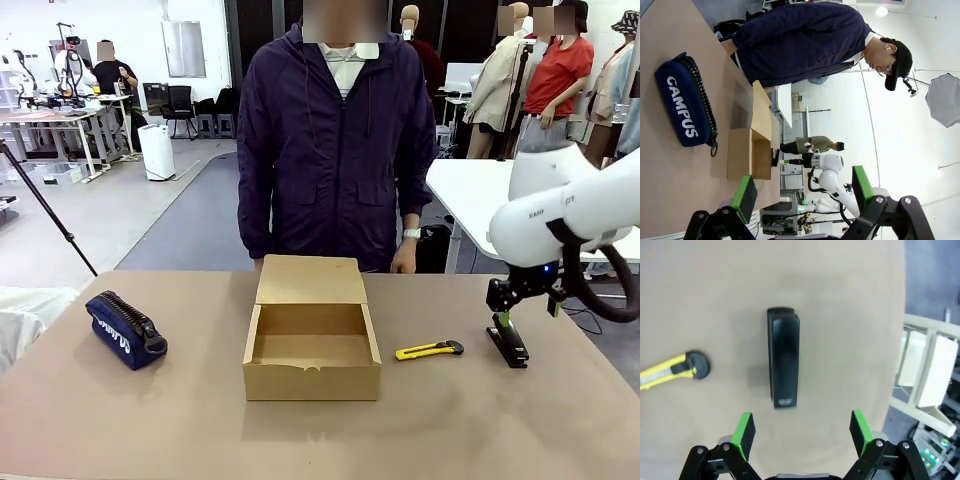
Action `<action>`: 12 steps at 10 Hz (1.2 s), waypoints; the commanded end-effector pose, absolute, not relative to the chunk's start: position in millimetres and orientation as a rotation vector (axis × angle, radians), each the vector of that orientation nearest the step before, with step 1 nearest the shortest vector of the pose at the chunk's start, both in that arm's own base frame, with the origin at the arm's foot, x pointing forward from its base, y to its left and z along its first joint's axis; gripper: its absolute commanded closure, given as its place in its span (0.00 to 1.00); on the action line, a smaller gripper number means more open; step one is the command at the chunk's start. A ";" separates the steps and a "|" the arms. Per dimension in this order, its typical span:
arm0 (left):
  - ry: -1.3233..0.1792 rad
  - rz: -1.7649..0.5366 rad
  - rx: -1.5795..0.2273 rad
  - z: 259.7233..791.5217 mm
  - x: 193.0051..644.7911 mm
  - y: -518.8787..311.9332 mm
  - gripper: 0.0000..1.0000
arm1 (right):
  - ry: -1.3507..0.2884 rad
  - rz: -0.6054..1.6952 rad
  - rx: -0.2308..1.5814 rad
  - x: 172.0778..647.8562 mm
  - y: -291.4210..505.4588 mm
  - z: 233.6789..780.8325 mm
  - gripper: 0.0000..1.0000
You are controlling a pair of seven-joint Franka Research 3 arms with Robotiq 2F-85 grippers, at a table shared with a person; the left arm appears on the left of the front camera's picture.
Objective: Pack the items into the box.
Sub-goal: Pick up the item specified by the human and place it in the Mailer Box.
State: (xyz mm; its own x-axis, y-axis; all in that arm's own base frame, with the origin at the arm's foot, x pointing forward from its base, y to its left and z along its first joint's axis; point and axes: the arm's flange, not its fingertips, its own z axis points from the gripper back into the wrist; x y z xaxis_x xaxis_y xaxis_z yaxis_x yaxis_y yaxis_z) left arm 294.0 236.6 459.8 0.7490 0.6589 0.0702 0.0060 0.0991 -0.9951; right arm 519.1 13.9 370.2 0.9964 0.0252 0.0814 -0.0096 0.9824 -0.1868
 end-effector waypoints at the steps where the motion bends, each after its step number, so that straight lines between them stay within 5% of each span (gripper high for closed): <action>1: -0.593 0.521 -1.417 462.8 292.3 236.4 0.00 | -0.127 -0.015 -0.152 530.6 9.8 347.6 0.00; 8: -0.593 0.521 -1.417 462.8 292.3 236.4 0.00 | -0.166 -0.156 -0.088 536.1 6.2 306.1 0.00; 9: -0.593 0.521 -1.417 462.8 292.3 236.4 0.00 | -0.172 -0.162 -0.097 535.0 6.5 307.3 0.59; 10: -0.593 0.521 -1.417 462.8 292.3 236.4 0.00 | -0.157 -0.157 -0.084 534.8 6.3 306.1 1.00; 12: -0.593 0.521 -1.417 462.8 292.3 236.4 0.00 | -0.139 -0.163 -0.064 535.9 5.8 307.1 1.00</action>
State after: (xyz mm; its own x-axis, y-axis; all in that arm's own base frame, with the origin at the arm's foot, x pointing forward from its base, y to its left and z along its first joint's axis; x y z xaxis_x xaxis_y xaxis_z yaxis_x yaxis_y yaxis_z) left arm 293.8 236.7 459.8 0.7487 0.6592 0.0700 0.0059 0.0989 -0.9951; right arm 539.5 3.3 308.1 0.9811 -0.1357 0.1376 0.1452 0.9875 -0.0614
